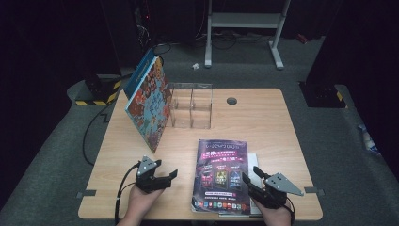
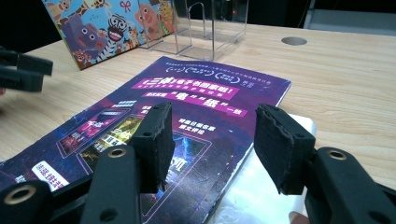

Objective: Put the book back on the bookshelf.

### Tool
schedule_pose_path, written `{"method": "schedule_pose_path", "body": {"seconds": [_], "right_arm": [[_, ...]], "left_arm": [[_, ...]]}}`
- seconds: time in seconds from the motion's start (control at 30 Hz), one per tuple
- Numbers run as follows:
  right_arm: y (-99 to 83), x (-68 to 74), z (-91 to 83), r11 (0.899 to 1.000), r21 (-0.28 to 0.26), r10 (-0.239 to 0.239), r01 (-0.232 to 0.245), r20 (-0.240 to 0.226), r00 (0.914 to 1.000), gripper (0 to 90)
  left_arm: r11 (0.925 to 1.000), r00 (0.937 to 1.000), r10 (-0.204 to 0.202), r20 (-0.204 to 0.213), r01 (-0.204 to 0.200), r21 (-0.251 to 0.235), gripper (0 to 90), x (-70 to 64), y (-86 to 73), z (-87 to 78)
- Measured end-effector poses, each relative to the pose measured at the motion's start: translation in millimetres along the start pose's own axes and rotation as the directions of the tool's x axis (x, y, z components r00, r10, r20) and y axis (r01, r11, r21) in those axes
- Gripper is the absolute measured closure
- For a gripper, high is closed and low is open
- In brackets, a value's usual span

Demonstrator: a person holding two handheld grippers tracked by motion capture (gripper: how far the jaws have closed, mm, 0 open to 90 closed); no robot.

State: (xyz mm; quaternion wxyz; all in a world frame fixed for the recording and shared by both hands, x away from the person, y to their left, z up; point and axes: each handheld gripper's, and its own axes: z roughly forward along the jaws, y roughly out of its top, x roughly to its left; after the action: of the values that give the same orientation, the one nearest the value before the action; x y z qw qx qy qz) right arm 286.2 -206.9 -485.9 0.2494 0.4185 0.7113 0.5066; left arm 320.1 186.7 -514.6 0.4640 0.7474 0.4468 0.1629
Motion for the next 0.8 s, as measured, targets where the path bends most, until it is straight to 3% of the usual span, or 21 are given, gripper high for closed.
{"method": "schedule_pose_path", "body": {"seconds": [0.13,0.27,0.3,0.33,0.37,0.47,0.5,0.63,0.8], "right_arm": [[0.1,0.6,0.2,1.000,0.003,-0.007,0.007,0.002,1.0000,46.3],[0.4,0.9,-0.2,1.000,0.008,-0.010,0.010,0.006,0.9999,45.0],[0.5,0.9,-0.4,1.000,0.010,-0.013,0.013,0.006,0.9999,44.4],[0.8,1.2,-0.6,1.000,0.018,-0.014,0.014,0.007,0.9999,43.6],[1.1,1.6,-0.7,0.999,0.025,-0.021,0.020,0.008,0.9998,42.8],[2.6,2.8,-1.4,0.998,0.063,-0.017,0.017,0.001,0.9999,40.0],[3.2,3.1,-1.4,0.997,0.075,-0.022,0.022,0.005,0.9997,39.3],[5.6,2.7,1.0,0.993,0.119,-0.013,0.011,0.020,0.9997,37.5],[10.0,7.3,8.3,0.983,0.183,0.006,-0.013,0.039,0.9992,34.8]], "left_arm": [[0.9997,0.9965,0.013,0.082,-0.015,0.019,22.3,-26.4,1.6,10.2],[0.9982,0.9910,0.043,0.127,-0.048,0.036,25.6,-49.9,3.2,20.8],[0.9975,0.9903,0.054,0.128,-0.059,0.037,26.3,-54.3,2.8,22.8],[0.9999,0.9911,0.007,0.133,-0.009,0.015,27.2,-62.3,1.5,26.1],[0.9997,0.9914,0.014,0.130,-0.016,0.017,28.8,-65.3,1.0,27.7],[0.9967,0.9906,0.057,0.124,-0.063,0.051,30.6,-71.5,-0.2,31.8],[0.9900,0.9869,0.112,0.116,-0.121,0.072,31.4,-70.6,-0.4,31.8],[0.9870,0.9848,0.134,0.110,-0.143,0.074,33.7,-73.6,-1.4,33.2],[0.9740,0.9769,0.201,0.072,-0.208,0.091,34.8,-81.1,-2.6,35.5]]}}
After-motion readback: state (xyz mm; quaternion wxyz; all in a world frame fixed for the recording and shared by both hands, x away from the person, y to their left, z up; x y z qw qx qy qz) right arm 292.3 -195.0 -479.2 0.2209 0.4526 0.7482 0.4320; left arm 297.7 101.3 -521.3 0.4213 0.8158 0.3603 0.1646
